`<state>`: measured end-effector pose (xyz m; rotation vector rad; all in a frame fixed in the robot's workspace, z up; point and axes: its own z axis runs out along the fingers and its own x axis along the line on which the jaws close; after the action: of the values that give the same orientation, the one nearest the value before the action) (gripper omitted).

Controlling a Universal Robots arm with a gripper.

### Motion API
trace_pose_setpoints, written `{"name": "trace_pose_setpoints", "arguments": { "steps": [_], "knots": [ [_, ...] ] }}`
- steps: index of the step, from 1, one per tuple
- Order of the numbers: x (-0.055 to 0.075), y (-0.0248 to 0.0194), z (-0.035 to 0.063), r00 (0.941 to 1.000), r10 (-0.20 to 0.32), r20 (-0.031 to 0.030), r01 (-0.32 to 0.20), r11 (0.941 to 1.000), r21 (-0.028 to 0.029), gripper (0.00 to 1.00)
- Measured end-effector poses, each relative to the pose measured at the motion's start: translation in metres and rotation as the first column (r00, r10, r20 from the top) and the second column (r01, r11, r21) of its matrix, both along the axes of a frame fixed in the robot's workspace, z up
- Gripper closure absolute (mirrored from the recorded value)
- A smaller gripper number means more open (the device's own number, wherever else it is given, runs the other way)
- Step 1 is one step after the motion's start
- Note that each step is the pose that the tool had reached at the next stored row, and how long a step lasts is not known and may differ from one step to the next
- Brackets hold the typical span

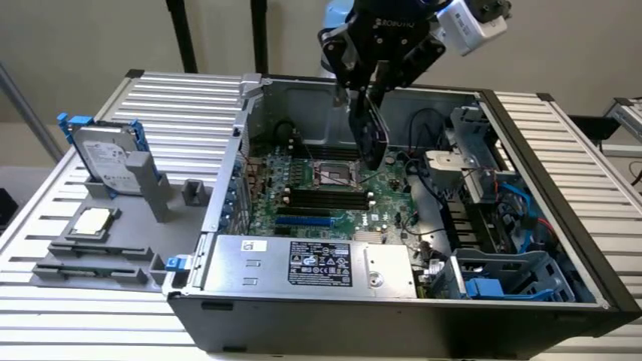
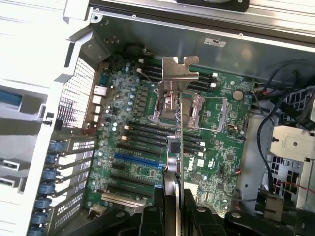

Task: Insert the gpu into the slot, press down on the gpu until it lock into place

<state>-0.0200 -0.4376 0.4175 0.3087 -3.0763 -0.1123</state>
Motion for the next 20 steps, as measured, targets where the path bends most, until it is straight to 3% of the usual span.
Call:
{"name": "trace_pose_setpoints", "arguments": {
  "steps": [5, 10, 15, 20],
  "knots": [
    [0.0, 0.0, -0.0004, 0.9958, 0.091, -0.0001, -0.091, 0.9958, -0.0001, 0.74],
    [0.0, 0.0, -0.0017, 0.983, 0.184, 0.0007, -0.184, 0.983, -0.0003, 0.74],
    [0.0, 0.0, -0.0034, 0.962, 0.273, 0.0031, -0.273, 0.962, -0.0008, 0.74],
    [0.0, 0.0, -0.0058, 0.9336, 0.358, 0.0106, -0.358, 0.9337, -0.0033, 0.74]
  ]
}}
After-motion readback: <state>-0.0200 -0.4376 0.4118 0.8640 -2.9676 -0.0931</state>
